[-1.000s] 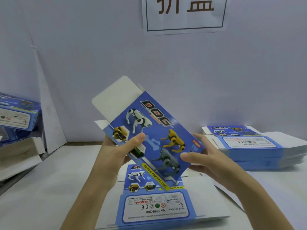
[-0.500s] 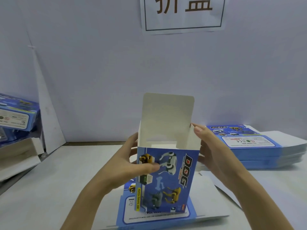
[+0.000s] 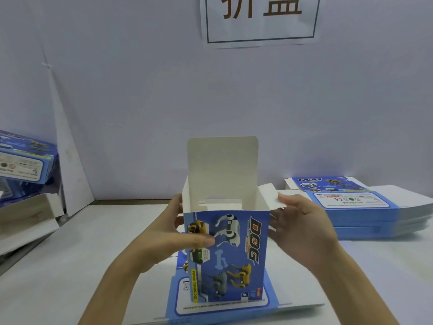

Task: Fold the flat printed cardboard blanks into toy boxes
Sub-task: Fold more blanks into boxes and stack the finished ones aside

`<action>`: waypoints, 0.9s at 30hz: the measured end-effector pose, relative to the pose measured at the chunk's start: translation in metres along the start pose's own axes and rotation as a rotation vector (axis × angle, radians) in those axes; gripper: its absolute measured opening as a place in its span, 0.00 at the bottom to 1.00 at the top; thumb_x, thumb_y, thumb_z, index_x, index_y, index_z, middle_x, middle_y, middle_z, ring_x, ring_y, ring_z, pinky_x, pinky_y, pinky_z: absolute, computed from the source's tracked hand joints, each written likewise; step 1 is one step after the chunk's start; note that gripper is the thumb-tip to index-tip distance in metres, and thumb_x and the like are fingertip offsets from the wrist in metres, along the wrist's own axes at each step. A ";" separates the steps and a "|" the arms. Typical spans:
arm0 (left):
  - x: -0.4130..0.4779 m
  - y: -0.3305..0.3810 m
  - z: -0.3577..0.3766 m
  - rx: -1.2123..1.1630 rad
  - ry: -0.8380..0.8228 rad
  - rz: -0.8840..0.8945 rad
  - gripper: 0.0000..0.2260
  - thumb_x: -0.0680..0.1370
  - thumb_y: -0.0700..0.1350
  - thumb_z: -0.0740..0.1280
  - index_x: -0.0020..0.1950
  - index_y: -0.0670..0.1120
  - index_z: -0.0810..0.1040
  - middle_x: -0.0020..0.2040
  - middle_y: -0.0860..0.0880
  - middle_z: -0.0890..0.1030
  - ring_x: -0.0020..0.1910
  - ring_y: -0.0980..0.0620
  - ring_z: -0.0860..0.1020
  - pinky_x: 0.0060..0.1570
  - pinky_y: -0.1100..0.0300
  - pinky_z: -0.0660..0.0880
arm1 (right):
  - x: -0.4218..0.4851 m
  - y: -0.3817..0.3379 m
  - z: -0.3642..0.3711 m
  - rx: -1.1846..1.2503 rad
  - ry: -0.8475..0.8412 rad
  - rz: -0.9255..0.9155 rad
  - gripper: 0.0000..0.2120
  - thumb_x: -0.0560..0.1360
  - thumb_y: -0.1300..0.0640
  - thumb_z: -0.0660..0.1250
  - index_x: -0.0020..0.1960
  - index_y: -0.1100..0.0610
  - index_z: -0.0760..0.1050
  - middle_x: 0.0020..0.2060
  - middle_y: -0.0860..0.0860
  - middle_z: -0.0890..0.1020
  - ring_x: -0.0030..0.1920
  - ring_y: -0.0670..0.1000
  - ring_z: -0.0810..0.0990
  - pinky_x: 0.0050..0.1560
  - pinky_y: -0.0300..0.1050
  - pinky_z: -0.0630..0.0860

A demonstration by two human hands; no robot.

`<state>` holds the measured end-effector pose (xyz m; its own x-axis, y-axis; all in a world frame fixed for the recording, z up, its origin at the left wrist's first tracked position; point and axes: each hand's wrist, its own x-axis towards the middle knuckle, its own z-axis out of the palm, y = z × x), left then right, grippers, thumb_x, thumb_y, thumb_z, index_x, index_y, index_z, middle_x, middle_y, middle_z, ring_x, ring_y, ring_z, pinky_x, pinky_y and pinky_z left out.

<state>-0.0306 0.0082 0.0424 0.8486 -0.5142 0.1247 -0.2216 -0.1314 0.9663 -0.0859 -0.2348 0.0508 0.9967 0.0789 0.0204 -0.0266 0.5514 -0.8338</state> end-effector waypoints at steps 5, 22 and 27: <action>0.004 -0.005 0.001 -0.007 0.002 0.003 0.40 0.55 0.54 0.80 0.63 0.65 0.67 0.55 0.59 0.82 0.55 0.58 0.80 0.41 0.63 0.80 | 0.001 0.016 -0.005 0.014 -0.049 0.070 0.20 0.68 0.54 0.65 0.60 0.54 0.80 0.47 0.53 0.80 0.45 0.51 0.74 0.47 0.47 0.67; 0.005 -0.008 0.004 0.042 0.012 0.013 0.35 0.61 0.50 0.79 0.61 0.67 0.65 0.49 0.68 0.80 0.48 0.66 0.80 0.34 0.71 0.76 | -0.030 -0.009 0.032 -1.222 0.308 -0.330 0.21 0.80 0.44 0.54 0.68 0.49 0.72 0.59 0.38 0.79 0.53 0.34 0.74 0.50 0.30 0.69; 0.006 -0.007 0.008 0.045 0.021 0.015 0.35 0.61 0.52 0.80 0.62 0.64 0.65 0.48 0.70 0.80 0.46 0.68 0.80 0.34 0.73 0.75 | -0.023 0.002 0.033 -1.058 0.213 -0.197 0.16 0.77 0.43 0.60 0.58 0.47 0.79 0.56 0.44 0.83 0.47 0.39 0.82 0.31 0.25 0.71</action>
<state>-0.0277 -0.0003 0.0342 0.8549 -0.4982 0.1444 -0.2556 -0.1624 0.9531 -0.1119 -0.2080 0.0665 0.9718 -0.1337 0.1941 0.1125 -0.4606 -0.8805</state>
